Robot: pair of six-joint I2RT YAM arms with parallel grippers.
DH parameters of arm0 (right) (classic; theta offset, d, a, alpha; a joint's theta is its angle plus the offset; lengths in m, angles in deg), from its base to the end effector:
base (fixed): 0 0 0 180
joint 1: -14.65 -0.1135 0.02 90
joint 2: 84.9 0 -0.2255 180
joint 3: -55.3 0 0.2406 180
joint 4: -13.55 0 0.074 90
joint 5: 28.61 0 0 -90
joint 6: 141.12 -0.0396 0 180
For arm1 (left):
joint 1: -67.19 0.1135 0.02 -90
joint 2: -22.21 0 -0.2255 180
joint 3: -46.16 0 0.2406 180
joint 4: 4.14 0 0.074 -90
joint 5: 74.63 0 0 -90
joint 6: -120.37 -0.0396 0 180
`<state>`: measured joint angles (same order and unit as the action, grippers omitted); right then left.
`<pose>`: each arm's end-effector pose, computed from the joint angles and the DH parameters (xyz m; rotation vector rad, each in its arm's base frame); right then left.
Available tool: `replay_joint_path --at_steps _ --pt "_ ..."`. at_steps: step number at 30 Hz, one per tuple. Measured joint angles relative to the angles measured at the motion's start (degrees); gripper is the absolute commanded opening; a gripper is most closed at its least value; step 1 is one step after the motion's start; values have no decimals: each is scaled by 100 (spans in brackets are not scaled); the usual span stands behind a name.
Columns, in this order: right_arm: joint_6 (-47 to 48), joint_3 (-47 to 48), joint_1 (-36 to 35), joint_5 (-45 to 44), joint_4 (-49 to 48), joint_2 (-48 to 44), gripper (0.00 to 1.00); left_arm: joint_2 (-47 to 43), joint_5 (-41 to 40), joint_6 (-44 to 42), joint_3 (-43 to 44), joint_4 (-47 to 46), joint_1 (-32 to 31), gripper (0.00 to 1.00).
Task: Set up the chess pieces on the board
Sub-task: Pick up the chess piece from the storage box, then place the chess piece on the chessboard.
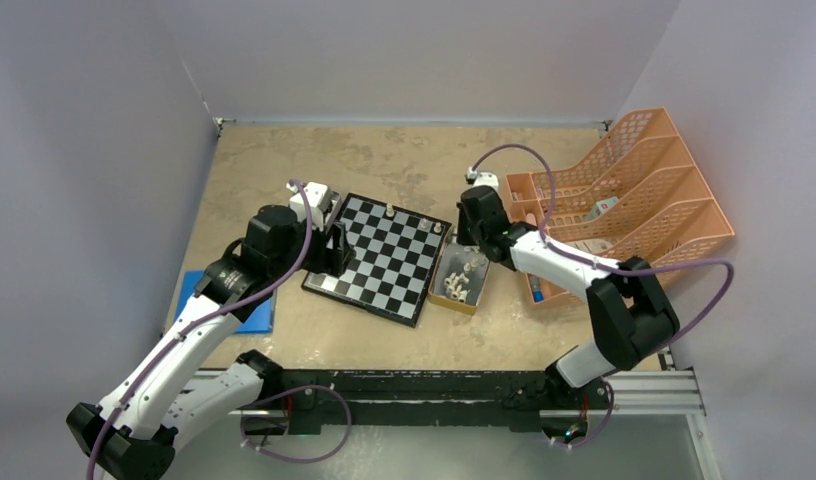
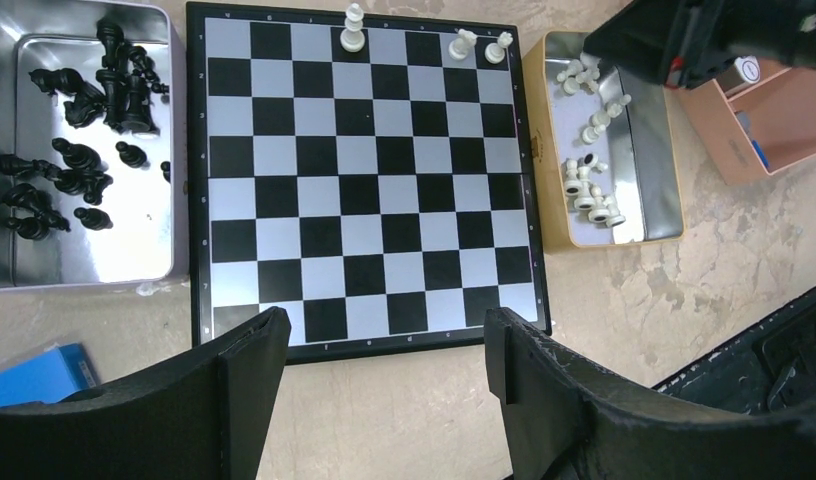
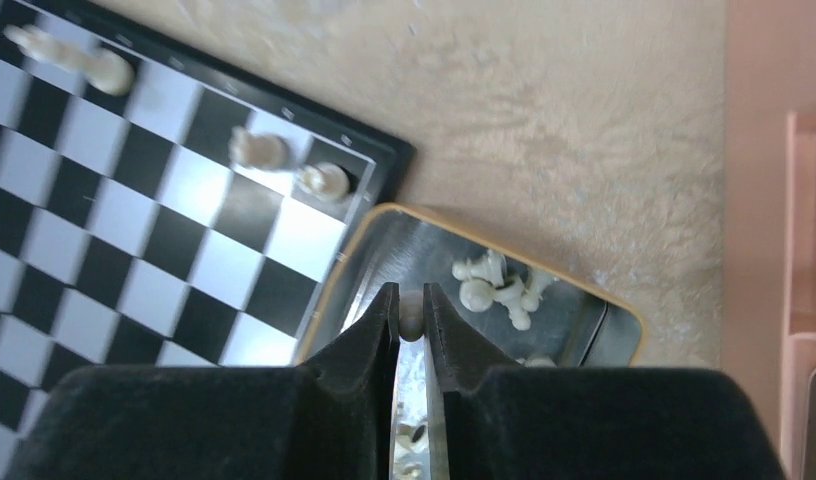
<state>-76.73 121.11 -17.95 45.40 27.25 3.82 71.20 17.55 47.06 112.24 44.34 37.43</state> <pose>0.2810 0.1667 0.1784 0.0209 2.1937 0.2667 0.1720 -0.1001 0.2952 0.2690 2.1457 -0.5164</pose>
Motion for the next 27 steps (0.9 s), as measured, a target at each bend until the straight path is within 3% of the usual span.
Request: replay_joint_path --at_steps 11,27 --pt "81 686 -402 197 13 -275 14 -146 -164 2 0 7 0 71" --pt "-92 1106 -734 129 -15 990 14 -452 -459 15 0 17 0 71"
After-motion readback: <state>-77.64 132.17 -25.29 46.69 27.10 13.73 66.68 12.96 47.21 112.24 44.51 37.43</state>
